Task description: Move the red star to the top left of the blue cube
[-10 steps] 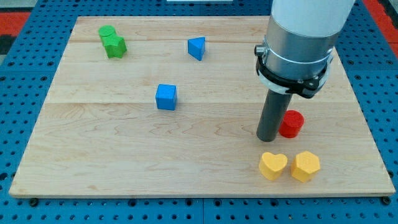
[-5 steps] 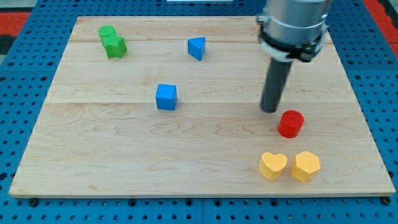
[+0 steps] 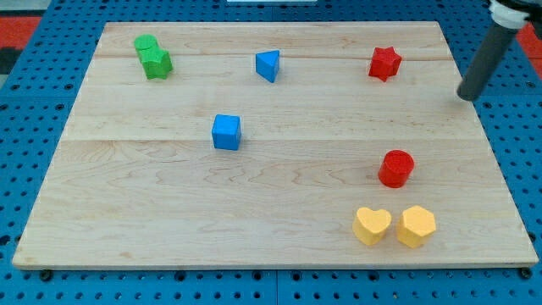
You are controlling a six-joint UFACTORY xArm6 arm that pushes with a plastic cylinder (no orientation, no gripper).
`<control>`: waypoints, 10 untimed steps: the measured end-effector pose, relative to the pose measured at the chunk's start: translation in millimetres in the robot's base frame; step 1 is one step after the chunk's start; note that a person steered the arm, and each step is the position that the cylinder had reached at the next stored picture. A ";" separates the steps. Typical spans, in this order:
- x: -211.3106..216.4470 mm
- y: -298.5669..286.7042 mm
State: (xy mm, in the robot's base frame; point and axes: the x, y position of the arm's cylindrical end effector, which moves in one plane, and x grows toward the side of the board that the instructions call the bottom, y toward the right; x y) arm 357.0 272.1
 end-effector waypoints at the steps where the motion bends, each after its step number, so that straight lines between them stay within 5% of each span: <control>1: -25.0 -25.5; 3: -88.9 -52.8; 5: -18.5 -159.5; 7: -52.8 -184.9; 9: 30.3 -319.6; 10: 15.4 -327.1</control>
